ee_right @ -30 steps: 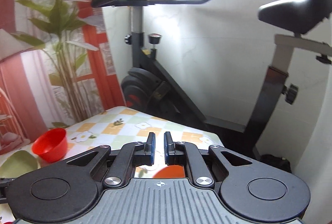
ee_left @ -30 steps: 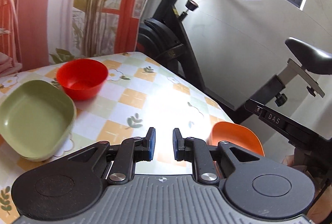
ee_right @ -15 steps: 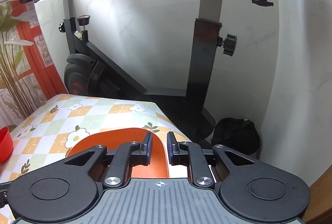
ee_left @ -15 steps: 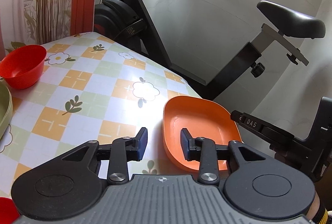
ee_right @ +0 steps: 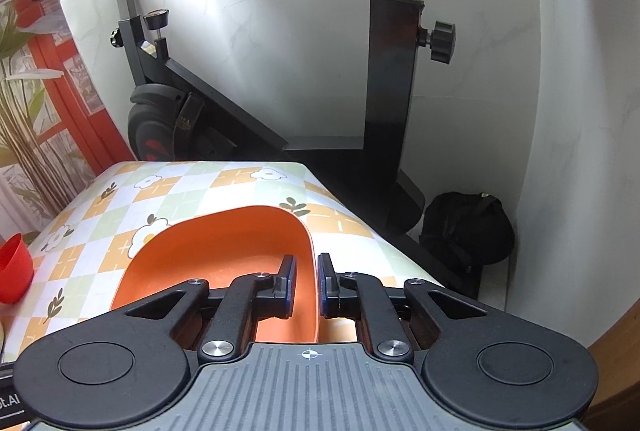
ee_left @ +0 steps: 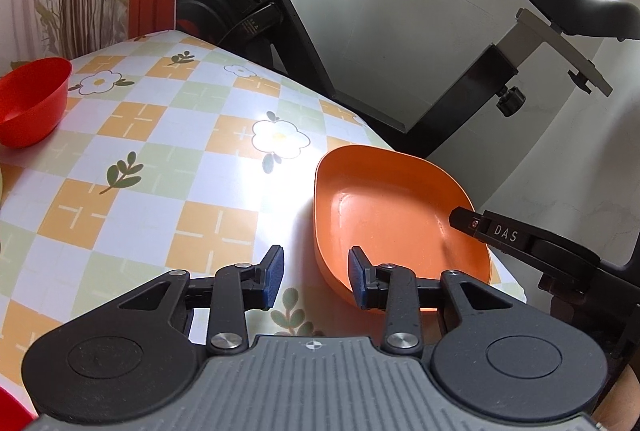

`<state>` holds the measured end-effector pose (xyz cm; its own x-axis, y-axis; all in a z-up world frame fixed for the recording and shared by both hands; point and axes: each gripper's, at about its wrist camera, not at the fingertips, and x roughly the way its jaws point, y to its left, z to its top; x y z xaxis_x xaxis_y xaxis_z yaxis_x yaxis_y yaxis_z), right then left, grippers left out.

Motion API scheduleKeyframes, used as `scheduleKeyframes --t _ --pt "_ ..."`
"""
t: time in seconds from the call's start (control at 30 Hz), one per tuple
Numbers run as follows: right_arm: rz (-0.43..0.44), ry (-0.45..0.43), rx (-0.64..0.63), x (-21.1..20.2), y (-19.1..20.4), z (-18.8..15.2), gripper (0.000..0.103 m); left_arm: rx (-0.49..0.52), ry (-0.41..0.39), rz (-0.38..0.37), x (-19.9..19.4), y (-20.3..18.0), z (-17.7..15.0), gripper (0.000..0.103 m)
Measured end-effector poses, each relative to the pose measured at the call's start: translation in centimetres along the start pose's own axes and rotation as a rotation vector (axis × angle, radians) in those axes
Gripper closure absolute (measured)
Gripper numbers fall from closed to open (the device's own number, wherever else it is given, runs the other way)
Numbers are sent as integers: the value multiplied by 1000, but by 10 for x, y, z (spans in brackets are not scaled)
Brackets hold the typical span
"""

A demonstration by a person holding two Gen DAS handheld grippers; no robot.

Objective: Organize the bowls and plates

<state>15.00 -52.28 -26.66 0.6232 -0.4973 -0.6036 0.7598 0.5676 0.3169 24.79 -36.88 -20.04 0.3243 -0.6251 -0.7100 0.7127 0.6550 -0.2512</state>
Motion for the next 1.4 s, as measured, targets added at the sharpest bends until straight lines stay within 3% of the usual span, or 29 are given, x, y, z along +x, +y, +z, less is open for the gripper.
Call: scheduleKeyframes --t 0.17,0.23,0.3,0.43,0.53,0.67,0.87,1.07,1.4 --pt "1 20 18 2 -4 -2 95 -13 15 -9 7 3 -3 67" --pt "6 29 25 2 -5 -3 98 -6 13 -22 8 2 -3 81" --pt "14 30 30 1 -7 -4 100 5 23 -25 8 -2 -2 88" --pt "22 28 20 -2 -2 -1 100 9 37 -6 5 -3 2 88" --pt "48 29 14 -6 4 3 100 -9 10 -6 -11 3 4 88" --pt "103 13 -30 -17 27 12 100 11 -46 48 -38 7 11 88" --pt "225 31 -83 -30 77 32 100 -43 -122 103 -88 31 23 87" --pt "359 28 -236 -45 151 45 98 -125 -238 172 -143 68 34 87" --pt "546 73 -452 -62 270 51 98 -271 -343 221 -205 134 28 85"
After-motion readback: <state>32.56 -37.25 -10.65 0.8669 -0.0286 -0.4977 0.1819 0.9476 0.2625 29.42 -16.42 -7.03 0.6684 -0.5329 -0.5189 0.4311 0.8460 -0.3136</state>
